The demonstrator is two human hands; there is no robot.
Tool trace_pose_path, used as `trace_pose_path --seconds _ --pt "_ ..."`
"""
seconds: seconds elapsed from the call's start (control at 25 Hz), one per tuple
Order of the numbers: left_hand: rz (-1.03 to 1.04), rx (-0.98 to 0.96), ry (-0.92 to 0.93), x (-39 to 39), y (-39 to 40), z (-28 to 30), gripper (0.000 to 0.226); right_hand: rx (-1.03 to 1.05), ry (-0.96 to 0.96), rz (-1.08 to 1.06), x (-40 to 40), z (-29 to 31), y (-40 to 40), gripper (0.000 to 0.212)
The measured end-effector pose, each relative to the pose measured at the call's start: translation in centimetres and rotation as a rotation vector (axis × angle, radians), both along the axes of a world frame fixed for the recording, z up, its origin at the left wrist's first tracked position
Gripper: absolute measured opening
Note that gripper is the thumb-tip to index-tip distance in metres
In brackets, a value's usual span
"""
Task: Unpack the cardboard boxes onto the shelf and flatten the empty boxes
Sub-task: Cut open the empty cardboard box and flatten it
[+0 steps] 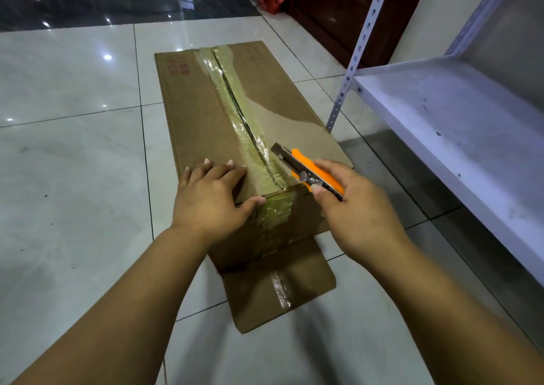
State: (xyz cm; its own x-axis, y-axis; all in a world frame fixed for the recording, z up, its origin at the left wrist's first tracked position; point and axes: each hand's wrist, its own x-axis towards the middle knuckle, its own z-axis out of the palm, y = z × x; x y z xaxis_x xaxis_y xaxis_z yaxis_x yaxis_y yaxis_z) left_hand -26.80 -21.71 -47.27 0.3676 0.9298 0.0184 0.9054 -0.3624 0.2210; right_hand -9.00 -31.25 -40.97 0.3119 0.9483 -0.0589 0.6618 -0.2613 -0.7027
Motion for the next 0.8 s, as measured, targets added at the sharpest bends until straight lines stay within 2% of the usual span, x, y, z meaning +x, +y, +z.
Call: trace_pose_path --seconds 0.12,0.28,0.8 --pt "-0.063 0.020 0.096 0.1 0.7 0.1 0.071 0.018 0.011 0.004 -0.3 0.0 1.1 0.043" --pt "-0.163 -0.087 0.077 0.1 1.3 -0.1 0.060 -0.008 -0.076 0.026 -0.7 0.1 3.8 0.042" --pt "-0.135 -0.073 0.043 0.0 1.5 -0.9 0.060 -0.142 -0.315 0.124 -2.5 1.3 7.3 0.034"
